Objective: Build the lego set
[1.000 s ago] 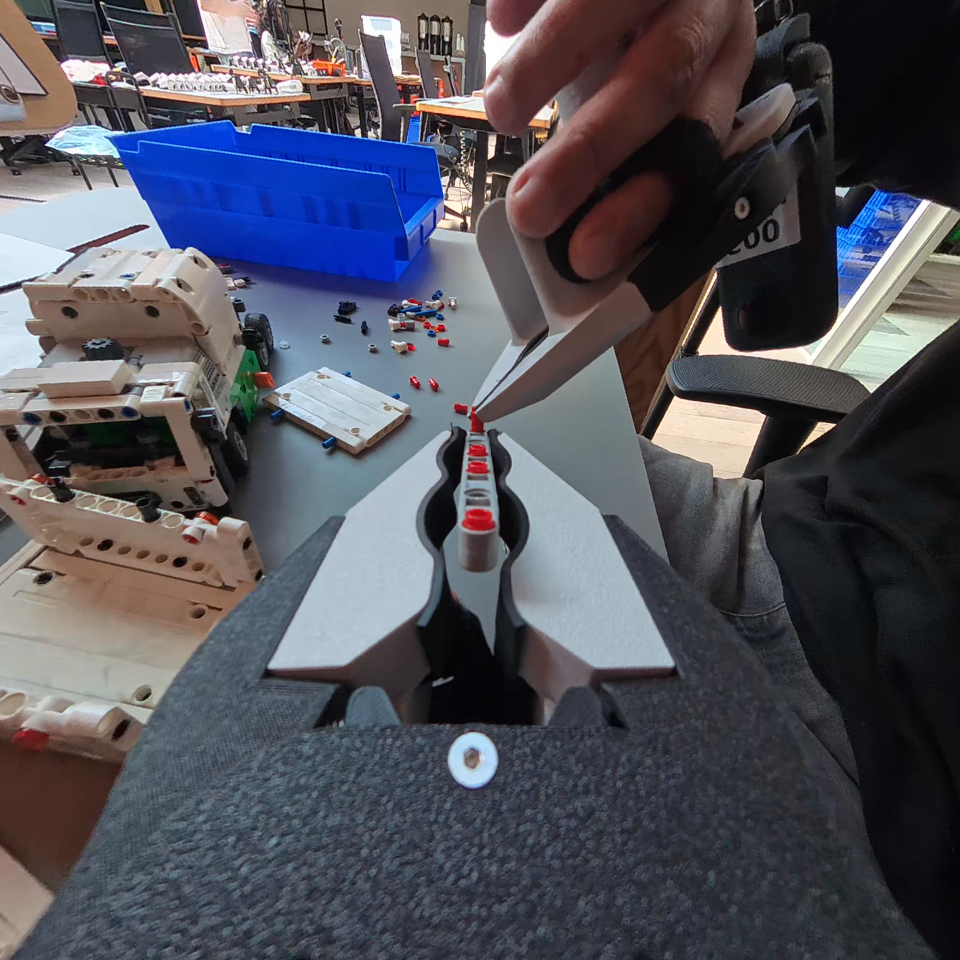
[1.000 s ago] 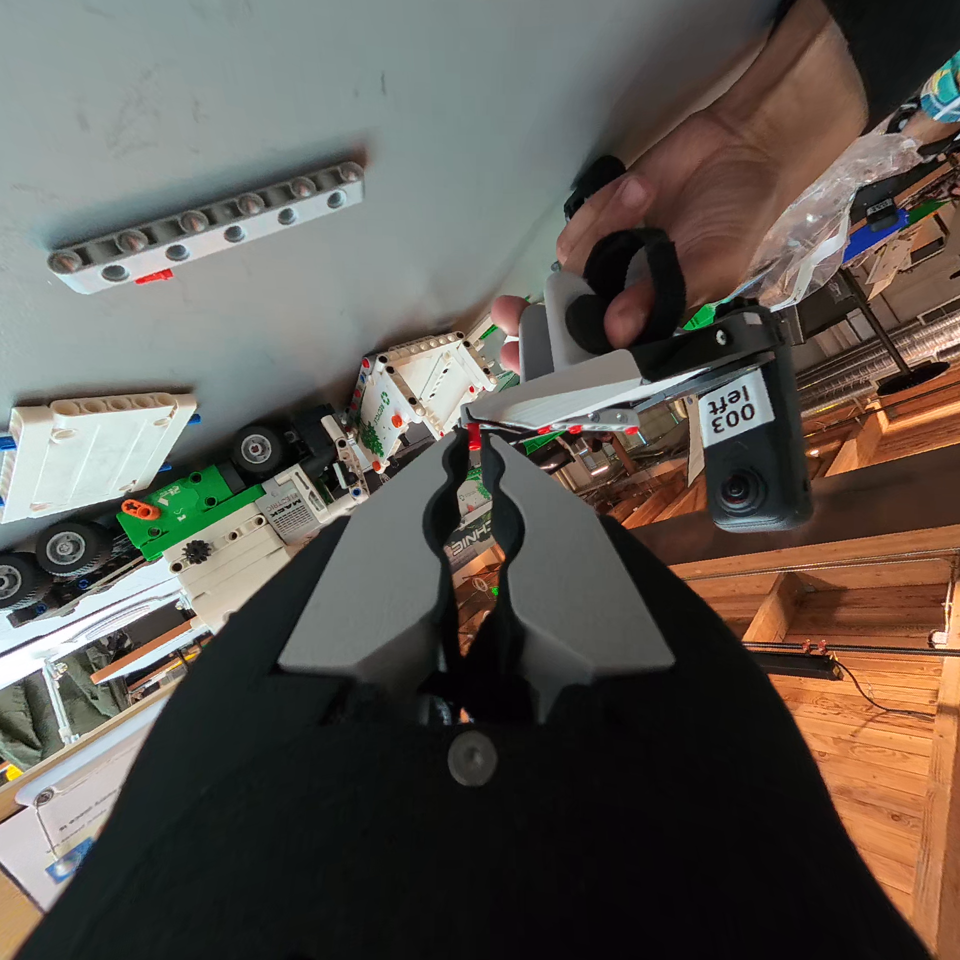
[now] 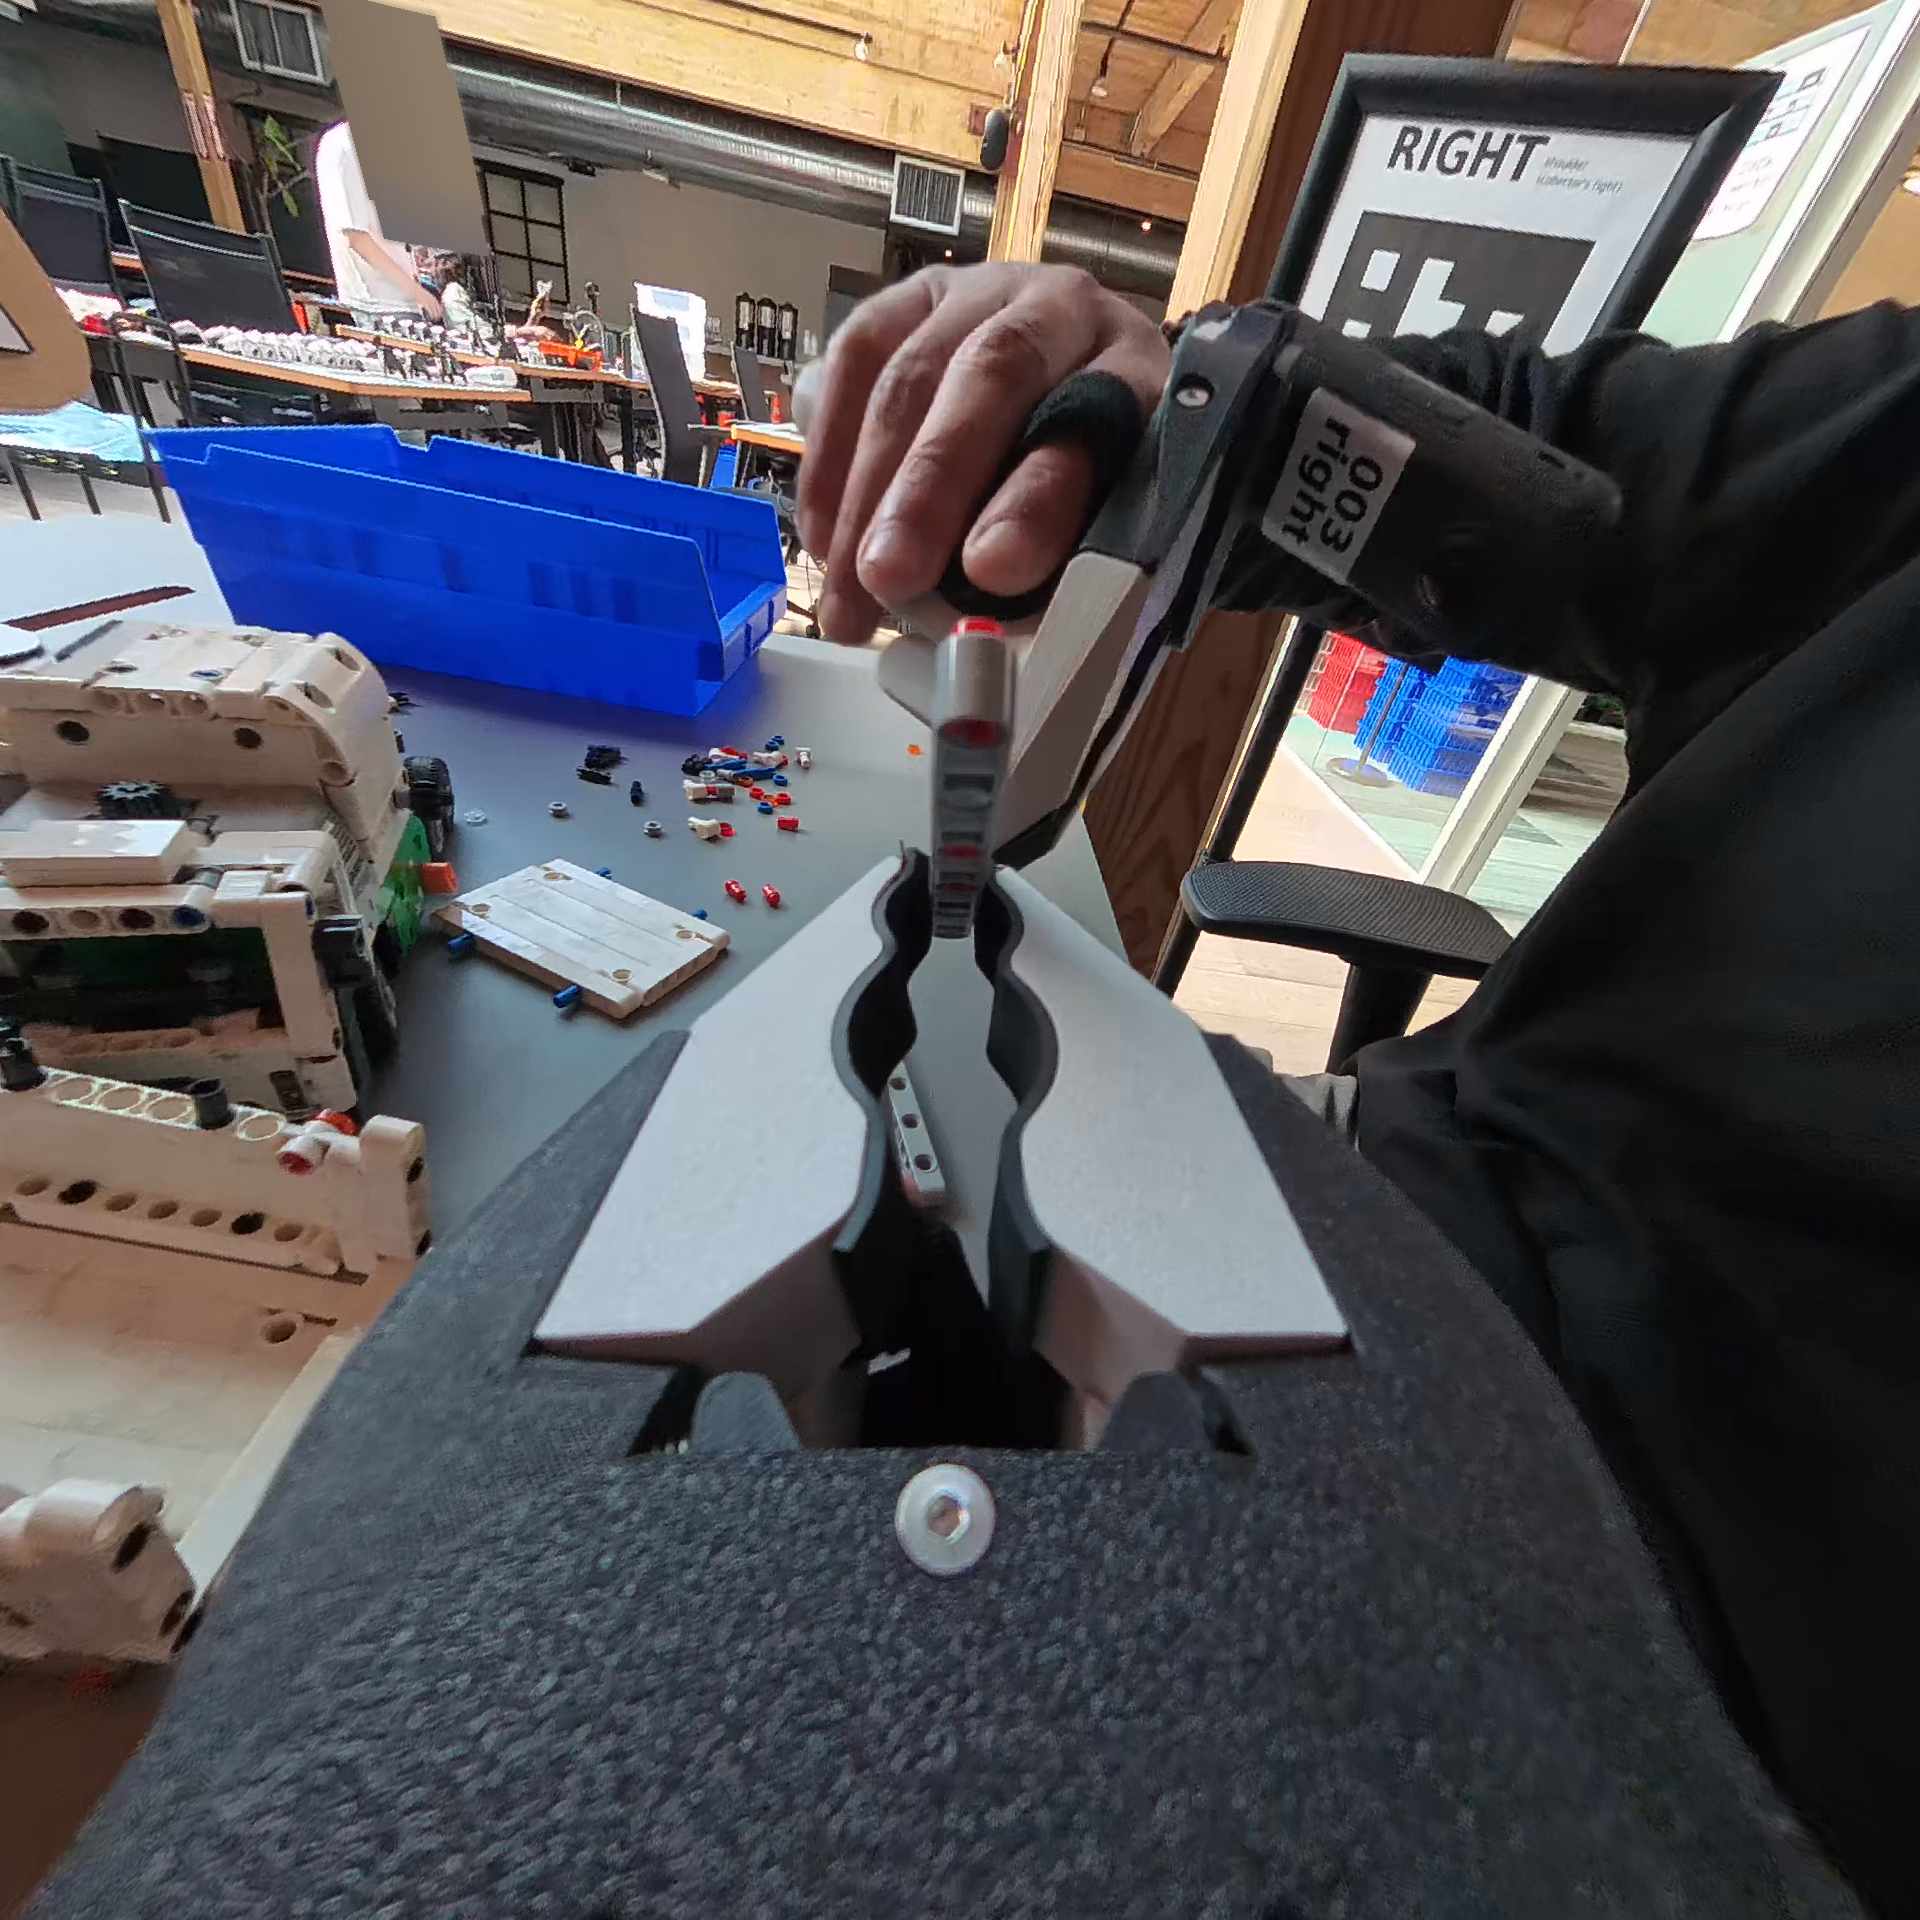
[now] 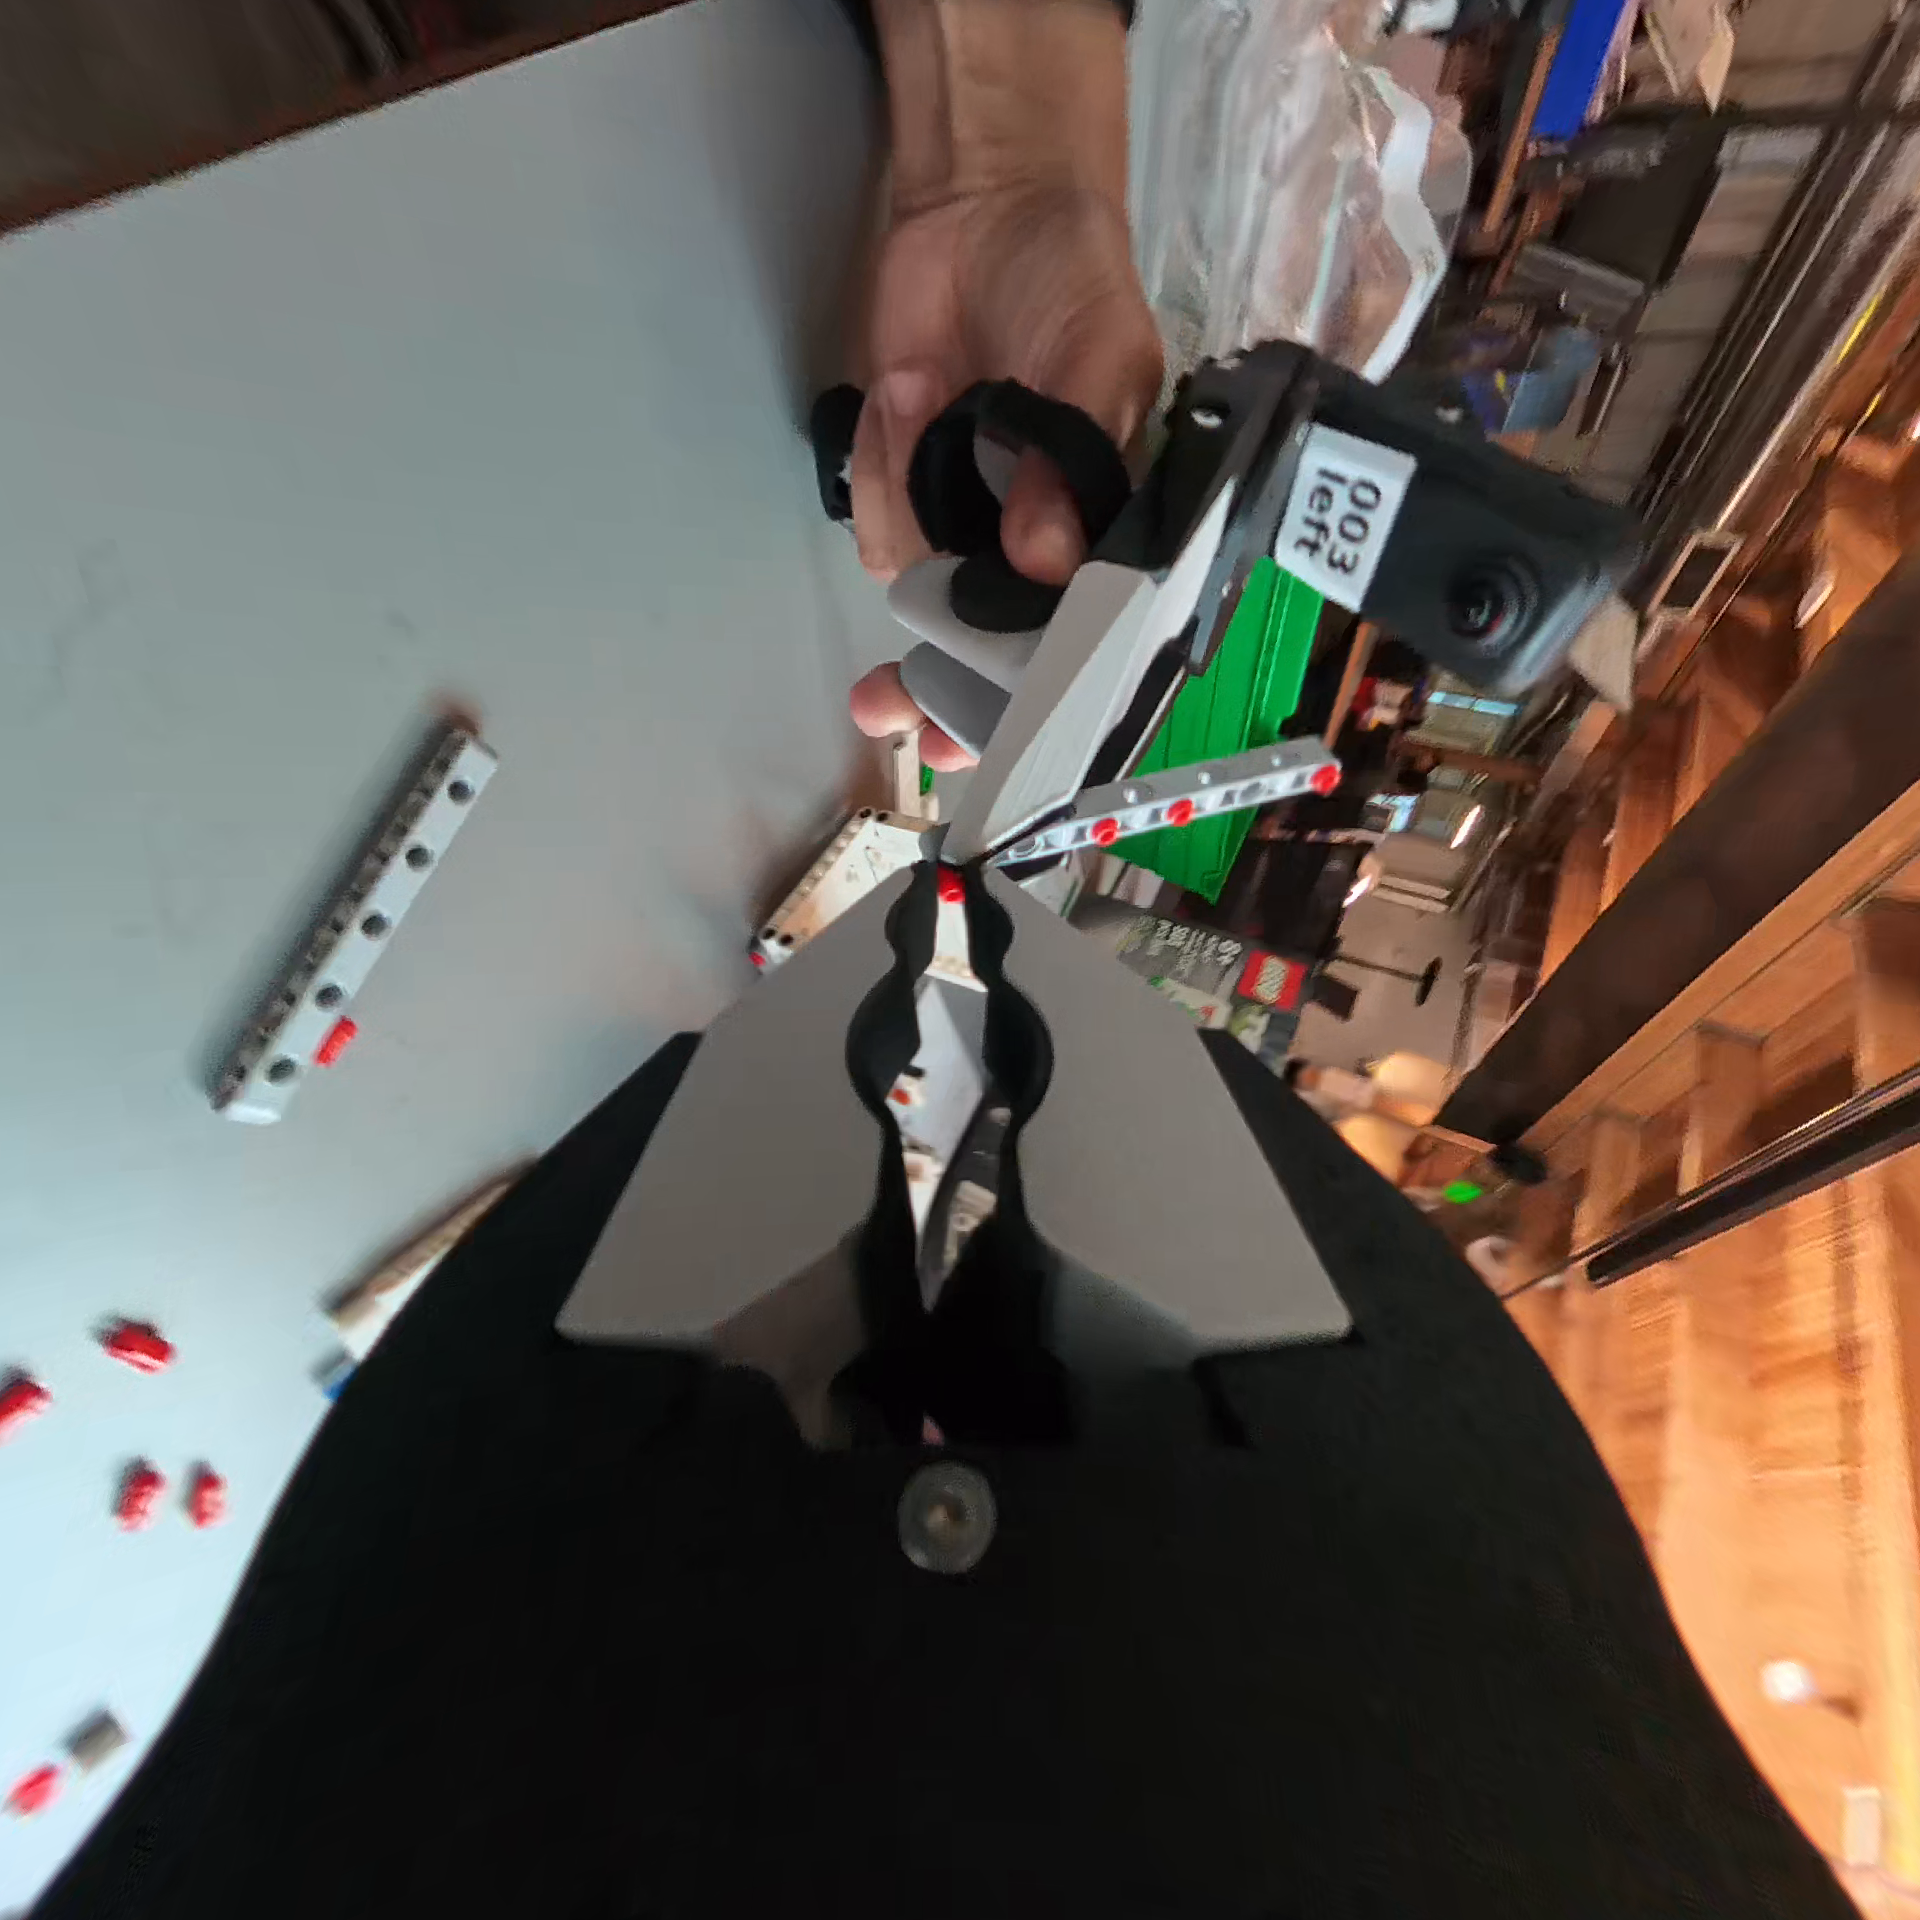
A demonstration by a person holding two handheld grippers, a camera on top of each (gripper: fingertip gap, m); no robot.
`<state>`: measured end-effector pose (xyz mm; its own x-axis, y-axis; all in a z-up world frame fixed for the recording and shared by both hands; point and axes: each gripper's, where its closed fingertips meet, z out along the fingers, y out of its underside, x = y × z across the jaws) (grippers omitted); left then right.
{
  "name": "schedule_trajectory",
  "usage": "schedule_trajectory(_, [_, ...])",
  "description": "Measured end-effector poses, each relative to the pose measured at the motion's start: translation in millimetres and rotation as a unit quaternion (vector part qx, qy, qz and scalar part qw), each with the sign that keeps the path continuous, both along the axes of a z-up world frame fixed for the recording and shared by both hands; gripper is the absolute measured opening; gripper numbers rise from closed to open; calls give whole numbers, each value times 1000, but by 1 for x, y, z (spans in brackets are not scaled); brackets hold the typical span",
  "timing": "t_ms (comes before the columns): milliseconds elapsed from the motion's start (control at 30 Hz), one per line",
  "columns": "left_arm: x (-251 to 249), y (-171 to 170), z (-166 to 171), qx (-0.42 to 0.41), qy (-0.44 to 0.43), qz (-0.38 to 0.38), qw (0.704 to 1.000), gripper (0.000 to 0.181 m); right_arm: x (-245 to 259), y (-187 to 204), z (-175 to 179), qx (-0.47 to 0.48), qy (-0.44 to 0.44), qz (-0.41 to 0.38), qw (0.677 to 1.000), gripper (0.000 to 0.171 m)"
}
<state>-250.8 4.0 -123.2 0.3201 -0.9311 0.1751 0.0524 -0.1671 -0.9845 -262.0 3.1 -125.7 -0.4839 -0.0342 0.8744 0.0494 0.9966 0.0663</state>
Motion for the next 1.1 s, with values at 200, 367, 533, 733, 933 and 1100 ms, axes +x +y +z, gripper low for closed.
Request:
schedule_trajectory(200, [-12,5,15,-11,-58,14,998,6,-6,4,21,-137,70,-115,981,4])
schedule_trajectory(367, [-27,8,32,-21,-130,27,991,6,-15,10,22,-238,117,-196,944,31])
schedule_trajectory(533, [-35,6,42,-27,-172,17,984,5,-28,10,31,-207,229,-214,927,31])
schedule_trajectory(733, [-31,4,38,-34,-165,9,986,5,-38,10,32,-197,259,-212,922,22])
schedule_trajectory(933, [-28,5,36,-38,-160,7,986,5,-36,13,33,-187,271,-211,920,14])
schedule_trajectory(1100, [-24,3,33,-27,-141,11,990,6,-31,13,32,-151,262,-208,930,7])
